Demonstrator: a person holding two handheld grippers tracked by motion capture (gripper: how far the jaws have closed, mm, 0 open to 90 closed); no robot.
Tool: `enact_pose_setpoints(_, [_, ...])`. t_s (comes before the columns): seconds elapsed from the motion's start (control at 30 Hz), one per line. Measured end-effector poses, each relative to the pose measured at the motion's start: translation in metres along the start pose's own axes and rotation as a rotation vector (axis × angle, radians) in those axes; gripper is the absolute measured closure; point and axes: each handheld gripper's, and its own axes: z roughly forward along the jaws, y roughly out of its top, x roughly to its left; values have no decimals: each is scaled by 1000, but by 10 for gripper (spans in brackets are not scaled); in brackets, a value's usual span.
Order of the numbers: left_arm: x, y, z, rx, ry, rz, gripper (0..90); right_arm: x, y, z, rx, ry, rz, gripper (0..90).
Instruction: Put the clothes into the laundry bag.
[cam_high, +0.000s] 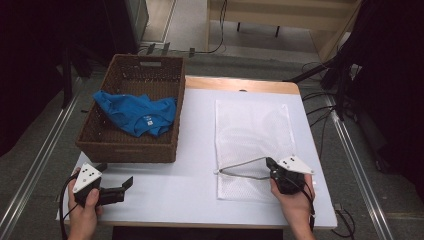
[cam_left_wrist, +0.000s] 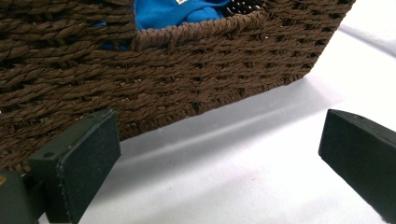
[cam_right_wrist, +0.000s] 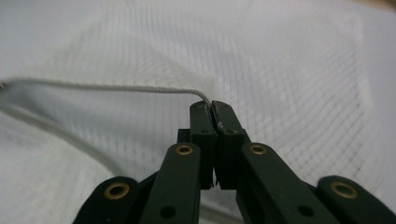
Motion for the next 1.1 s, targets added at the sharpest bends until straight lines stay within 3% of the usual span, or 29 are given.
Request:
enact_pose_setpoints(0.03, [0, 0, 0, 0, 1, 0, 0, 0, 0, 0, 0, 0, 0, 894])
enact_pose_setpoints(0.07, [0, 0, 0, 1, 3, -1, 0, 0, 3, -5, -67, -5, -3, 893])
enact_pose_setpoints(0.13, [0, -1, 0, -1, 1, -1, 0, -1, 2, -5, -64, -6, 11, 892])
enact_pose_setpoints(0.17, [0, -1, 0, 0, 3, -1, 0, -3, -3, 2, -21, 16, 24, 886])
enact_pose_setpoints(0.27, [0, -1, 0, 0, 4, 0, 0, -3, -11, 10, 29, 20, 32, 875])
enact_pose_setpoints(0.4, [1, -1, 0, -1, 2, -2, 0, -2, -14, 16, 54, 23, 38, 818])
enact_pose_setpoints(0.53, [1, -1, 0, -2, -1, -2, 0, 2, -19, 22, 112, 14, 20, 724])
enact_pose_setpoints(0.8, [1, -1, 0, 1, -3, -4, 0, 12, -20, 34, 225, -103, -17, 444])
enact_pose_setpoints(0.83, [1, 0, 0, 1, -1, -4, 0, 12, -19, 37, 244, -135, -19, 408])
enact_pose_setpoints(1.0, [1, -1, 0, 0, -6, -2, 0, 12, -10, 48, 274, -176, -18, 393])
enact_pose_setpoints(1.1, [1, -1, -1, 0, -6, -4, 0, 8, -4, 56, 281, -181, 9, 398])
